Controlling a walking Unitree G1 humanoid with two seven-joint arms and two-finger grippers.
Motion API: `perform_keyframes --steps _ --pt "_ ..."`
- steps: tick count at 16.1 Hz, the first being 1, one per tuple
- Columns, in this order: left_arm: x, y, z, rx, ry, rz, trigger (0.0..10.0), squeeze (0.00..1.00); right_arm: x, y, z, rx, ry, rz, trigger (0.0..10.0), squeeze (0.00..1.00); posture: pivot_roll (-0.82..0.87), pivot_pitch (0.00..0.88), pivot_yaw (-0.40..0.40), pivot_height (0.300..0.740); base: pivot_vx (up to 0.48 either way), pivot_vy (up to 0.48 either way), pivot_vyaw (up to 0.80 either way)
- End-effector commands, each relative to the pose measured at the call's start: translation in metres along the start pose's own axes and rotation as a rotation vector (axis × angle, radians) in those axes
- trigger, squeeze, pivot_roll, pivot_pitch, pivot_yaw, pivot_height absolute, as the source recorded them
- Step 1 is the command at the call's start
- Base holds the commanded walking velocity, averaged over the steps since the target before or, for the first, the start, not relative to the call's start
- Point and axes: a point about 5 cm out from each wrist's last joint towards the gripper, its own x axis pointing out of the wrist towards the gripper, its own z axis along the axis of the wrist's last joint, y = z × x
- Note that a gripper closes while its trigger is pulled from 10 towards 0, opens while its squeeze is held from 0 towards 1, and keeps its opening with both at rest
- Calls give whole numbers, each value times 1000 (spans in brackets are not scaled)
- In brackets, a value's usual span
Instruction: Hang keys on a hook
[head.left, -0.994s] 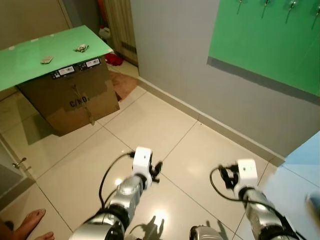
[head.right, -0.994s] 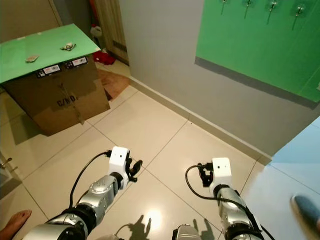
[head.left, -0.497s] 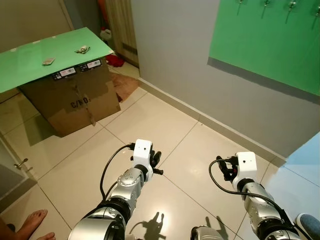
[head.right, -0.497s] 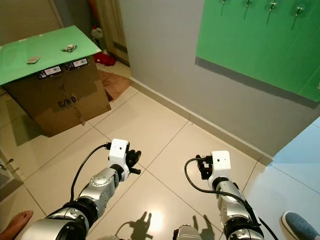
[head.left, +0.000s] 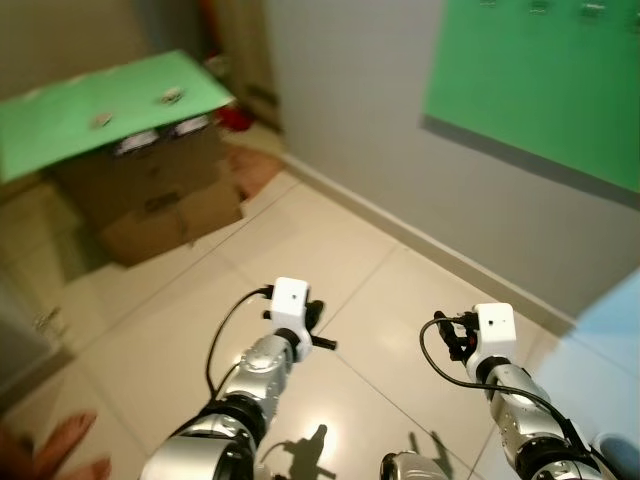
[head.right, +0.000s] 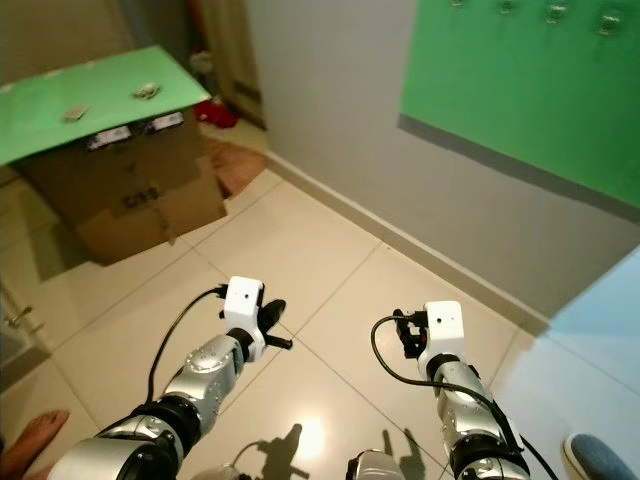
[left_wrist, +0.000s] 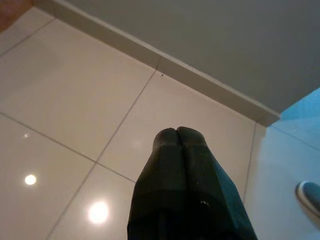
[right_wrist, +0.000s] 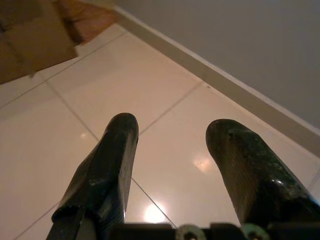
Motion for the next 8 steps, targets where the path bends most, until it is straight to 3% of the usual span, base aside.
perform_keyframes --steps 1,4,5,6,8 --pt "0 -1 -4 18 31 10 10000 0 1 2 3 -32 -15 6 10000 0 -176 33 59 740 0 0 800" --pt "-1 -4 -5 -28 -1 19 10000 0 1 7 3 -31 -15 45 10000 0 -178 27 53 740 0 0 800" --pt "-1 -3 -5 -37 -7 25 10000 0 2 10 5 -11 -30 66 10000 0 -179 26 51 740 0 0 0" --pt "-2 -3 -6 -47 -10 28 10000 0 3 10 4 -27 -11 52 10000 0 -180 26 50 740 244 0 0" --pt "-3 -2 -5 -69 -25 37 10000 0 2 -2 5 -48 -2 -34 10000 0 -182 30 46 740 311 0 675"
